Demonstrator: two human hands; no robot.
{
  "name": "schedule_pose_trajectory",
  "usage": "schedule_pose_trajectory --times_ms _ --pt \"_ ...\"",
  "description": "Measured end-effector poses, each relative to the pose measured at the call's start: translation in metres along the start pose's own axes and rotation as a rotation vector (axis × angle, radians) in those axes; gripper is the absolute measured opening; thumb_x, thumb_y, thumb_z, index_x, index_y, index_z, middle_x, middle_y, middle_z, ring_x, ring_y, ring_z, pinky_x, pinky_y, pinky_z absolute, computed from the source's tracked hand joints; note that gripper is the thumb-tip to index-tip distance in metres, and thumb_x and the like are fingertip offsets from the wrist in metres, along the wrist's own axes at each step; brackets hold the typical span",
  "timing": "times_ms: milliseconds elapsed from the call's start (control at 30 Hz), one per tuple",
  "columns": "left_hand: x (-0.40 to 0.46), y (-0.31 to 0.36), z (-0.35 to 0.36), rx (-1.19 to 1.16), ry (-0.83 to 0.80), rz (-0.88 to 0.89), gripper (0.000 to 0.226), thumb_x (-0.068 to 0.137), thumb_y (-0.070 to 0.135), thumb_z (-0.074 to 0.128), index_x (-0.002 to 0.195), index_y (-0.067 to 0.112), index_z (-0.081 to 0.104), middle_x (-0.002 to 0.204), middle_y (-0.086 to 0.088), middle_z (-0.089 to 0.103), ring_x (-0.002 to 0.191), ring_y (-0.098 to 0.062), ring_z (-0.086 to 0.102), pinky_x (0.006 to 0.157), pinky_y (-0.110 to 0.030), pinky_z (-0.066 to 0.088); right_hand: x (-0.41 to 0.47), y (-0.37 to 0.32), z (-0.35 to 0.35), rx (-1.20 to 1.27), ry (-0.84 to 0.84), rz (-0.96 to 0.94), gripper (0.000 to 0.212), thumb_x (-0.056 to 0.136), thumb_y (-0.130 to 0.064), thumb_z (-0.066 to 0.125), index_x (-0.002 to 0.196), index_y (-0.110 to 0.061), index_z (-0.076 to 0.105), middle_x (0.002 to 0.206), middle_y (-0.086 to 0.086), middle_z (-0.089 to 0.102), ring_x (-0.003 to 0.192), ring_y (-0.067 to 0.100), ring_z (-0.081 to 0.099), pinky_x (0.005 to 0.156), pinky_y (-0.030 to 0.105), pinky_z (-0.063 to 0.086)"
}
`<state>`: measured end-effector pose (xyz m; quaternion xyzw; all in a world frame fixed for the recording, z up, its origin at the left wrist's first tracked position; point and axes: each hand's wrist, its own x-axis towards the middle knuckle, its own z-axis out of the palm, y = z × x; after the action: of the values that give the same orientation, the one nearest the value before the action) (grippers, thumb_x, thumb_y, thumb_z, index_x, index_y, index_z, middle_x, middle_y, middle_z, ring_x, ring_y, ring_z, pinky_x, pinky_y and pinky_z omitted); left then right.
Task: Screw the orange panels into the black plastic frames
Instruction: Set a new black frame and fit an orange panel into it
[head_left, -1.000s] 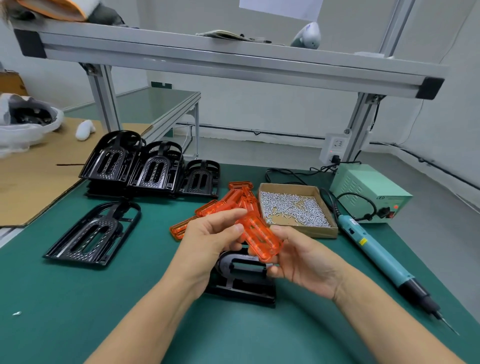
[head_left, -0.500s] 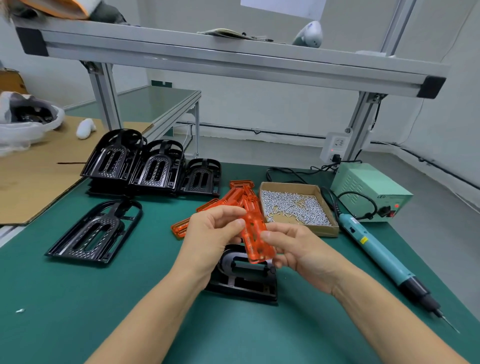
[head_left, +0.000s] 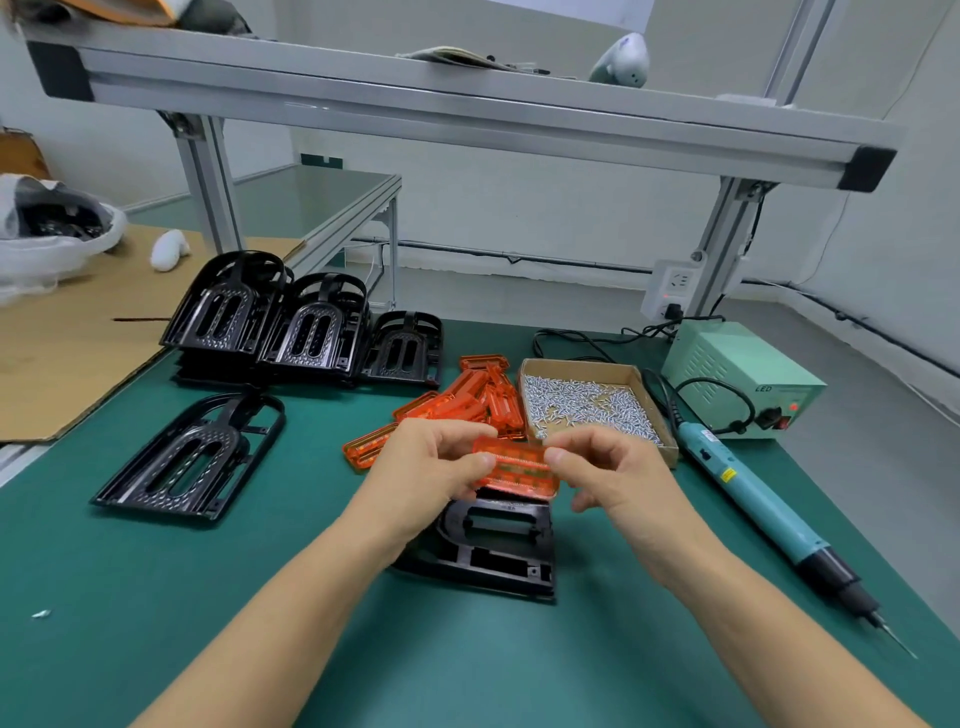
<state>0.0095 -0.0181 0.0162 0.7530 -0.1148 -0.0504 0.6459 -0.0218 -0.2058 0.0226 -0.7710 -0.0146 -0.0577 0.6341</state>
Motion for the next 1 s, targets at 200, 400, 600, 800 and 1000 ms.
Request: schedule_pose_trajectory --times_ms 200,400,600,800,1000 --pt "-0.006 -0.013 -0.002 0.542 -0.018 0.029 0.031 0.087 0.024 0.067 0.117 0.026 0.067 0.090 0.010 0.066 0.086 -0.007 0.060 0.088 -0.030 0.049 0.003 0.019 0.002 -0.346 -0.074 0.074 0.013 0.088 -0.008 0.068 0.078 -0.015 0.072 0.064 0.001 0.063 0.051 0.013 0.050 0.053 0.024 0.044" --pt "-0.008 -0.012 -0.007 0.803 -0.091 0.118 0.041 0.087 0.031 0.065 0.128 0.031 0.058 0.127 0.017 0.054 0.121 -0.009 0.039 0.107 -0.034 0.028 0.010 0.029 0.002 -0.533 -0.095 0.125 0.020 0.089 -0.015 0.069 0.072 -0.027 0.070 0.059 -0.015 0.062 0.052 -0.003 0.051 0.056 0.016 0.042" --pt "-0.006 -0.017 -0.007 0.866 -0.167 0.150 0.049 0.082 0.033 0.071 0.129 0.030 0.057 0.127 0.016 0.055 0.119 -0.009 0.036 0.105 -0.033 0.031 0.010 0.033 0.009 -0.666 -0.051 0.054 0.013 0.085 -0.024 0.071 0.073 -0.028 0.073 0.066 -0.016 0.067 0.059 -0.005 0.056 0.058 0.014 0.041" --pt "-0.006 -0.019 -0.007 0.876 -0.174 0.171 0.045 0.081 0.033 0.071 0.125 0.032 0.061 0.124 0.015 0.057 0.118 -0.009 0.037 0.103 -0.033 0.032 0.008 0.038 0.008 -0.719 -0.090 0.014 0.014 0.086 -0.024 0.069 0.074 -0.031 0.070 0.069 -0.013 0.067 0.061 -0.003 0.057 0.058 0.014 0.042" --pt "-0.005 -0.022 -0.005 0.901 -0.172 0.181 0.040 0.083 0.033 0.068 0.123 0.034 0.062 0.124 0.016 0.056 0.114 -0.009 0.035 0.100 -0.030 0.031 0.002 0.042 -0.004 -0.620 -0.053 -0.018 0.017 0.085 -0.024 0.071 0.073 -0.033 0.065 0.059 -0.014 0.060 0.052 -0.001 0.050 0.059 0.021 0.043"
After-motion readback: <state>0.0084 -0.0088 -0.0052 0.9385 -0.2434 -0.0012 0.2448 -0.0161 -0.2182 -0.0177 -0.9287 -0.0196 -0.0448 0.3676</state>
